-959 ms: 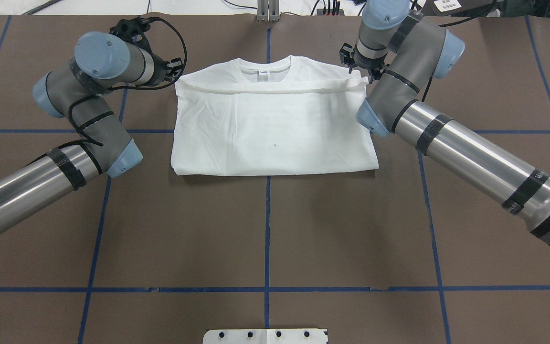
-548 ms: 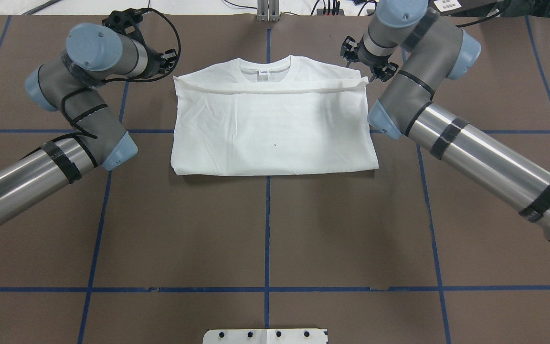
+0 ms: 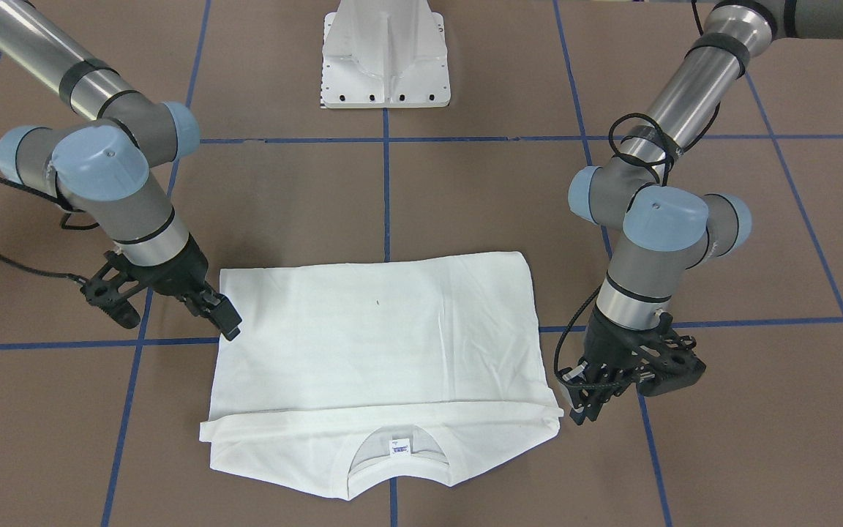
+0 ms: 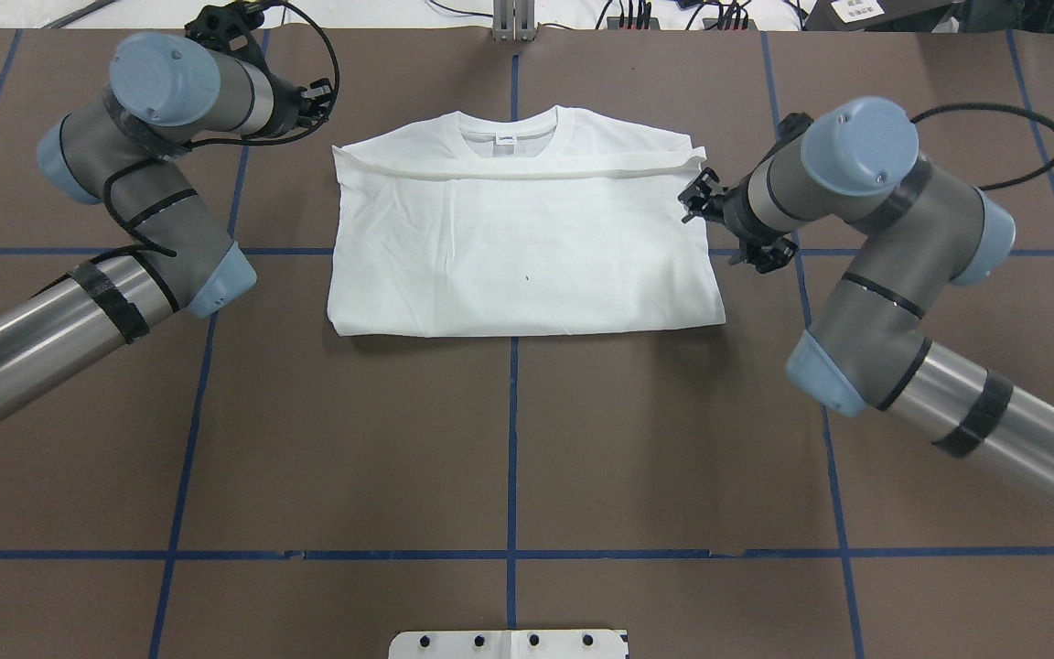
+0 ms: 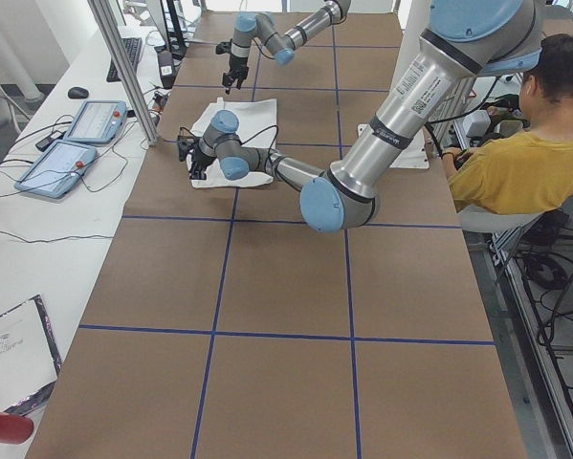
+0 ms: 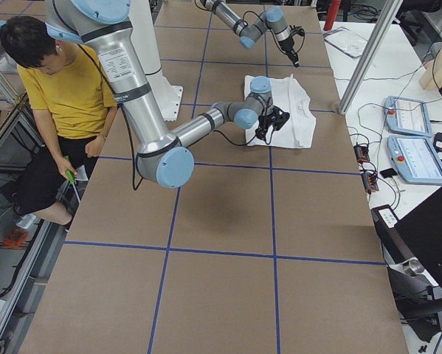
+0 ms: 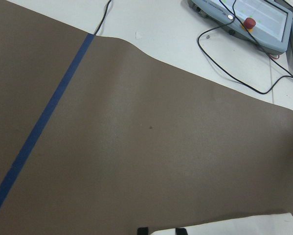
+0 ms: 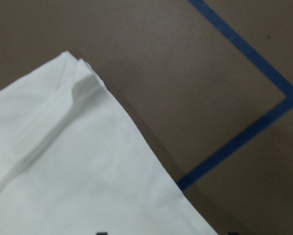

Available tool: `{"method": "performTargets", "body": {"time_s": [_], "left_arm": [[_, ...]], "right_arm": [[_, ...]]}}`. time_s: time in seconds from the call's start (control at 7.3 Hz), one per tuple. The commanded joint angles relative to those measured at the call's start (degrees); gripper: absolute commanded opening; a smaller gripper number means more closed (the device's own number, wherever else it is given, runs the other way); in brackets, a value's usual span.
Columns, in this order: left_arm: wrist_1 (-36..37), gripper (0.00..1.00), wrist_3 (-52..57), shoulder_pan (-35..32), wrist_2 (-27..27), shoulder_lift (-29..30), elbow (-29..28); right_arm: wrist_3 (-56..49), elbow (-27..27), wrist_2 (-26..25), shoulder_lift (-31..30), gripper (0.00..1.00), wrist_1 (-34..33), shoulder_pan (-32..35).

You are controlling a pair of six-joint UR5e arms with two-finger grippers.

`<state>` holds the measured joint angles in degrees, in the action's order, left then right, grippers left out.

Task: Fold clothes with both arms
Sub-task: 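Move the right gripper to the shirt's side edge while the left withdraws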

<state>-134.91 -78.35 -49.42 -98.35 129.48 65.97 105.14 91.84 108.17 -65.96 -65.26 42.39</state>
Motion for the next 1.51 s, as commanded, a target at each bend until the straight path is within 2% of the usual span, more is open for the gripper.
{"method": "performTargets", "body": {"time_s": [0.0, 0.14, 0.55, 0.68, 0.82, 0.96, 1.37], "left_arm": [[-0.09, 0.31, 0.13, -0.06, 0.00, -0.11, 0.12], [-0.09, 0.31, 0.21, -0.06, 0.00, -0.11, 0.12], [-0.01, 0.31, 0.13, 0.03, 0.09, -0.46, 0.30], [-0.09, 0.31, 0.13, -0.06, 0.09, -0.54, 0.30], [-0.09, 0.31, 0.21, -0.06, 0.00, -0.72, 0.30], [-0.09, 0.31, 0.13, -0.06, 0.00, -0.72, 0.30], [-0.01, 0.31, 0.04, -0.06, 0.00, -0.81, 0.30]], "right_arm": [[9.01, 6.24, -5.05, -5.39, 0.88, 0.04, -5.72], [9.12, 6.08, -6.38, -5.58, 0.88, -0.05, -7.04], [8.86, 4.06, -6.74, -5.41, 0.80, -0.05, -7.32], [9.03, 3.53, -8.40, -5.49, 0.77, -0.05, -7.40], [9.64, 4.13, -8.50, -5.41, 0.29, -0.05, -7.41], [10.08, 4.31, -8.50, -5.41, 0.00, -0.05, -7.49], [9.65, 5.19, -7.45, -5.32, 0.00, -0.05, -7.41]]}}
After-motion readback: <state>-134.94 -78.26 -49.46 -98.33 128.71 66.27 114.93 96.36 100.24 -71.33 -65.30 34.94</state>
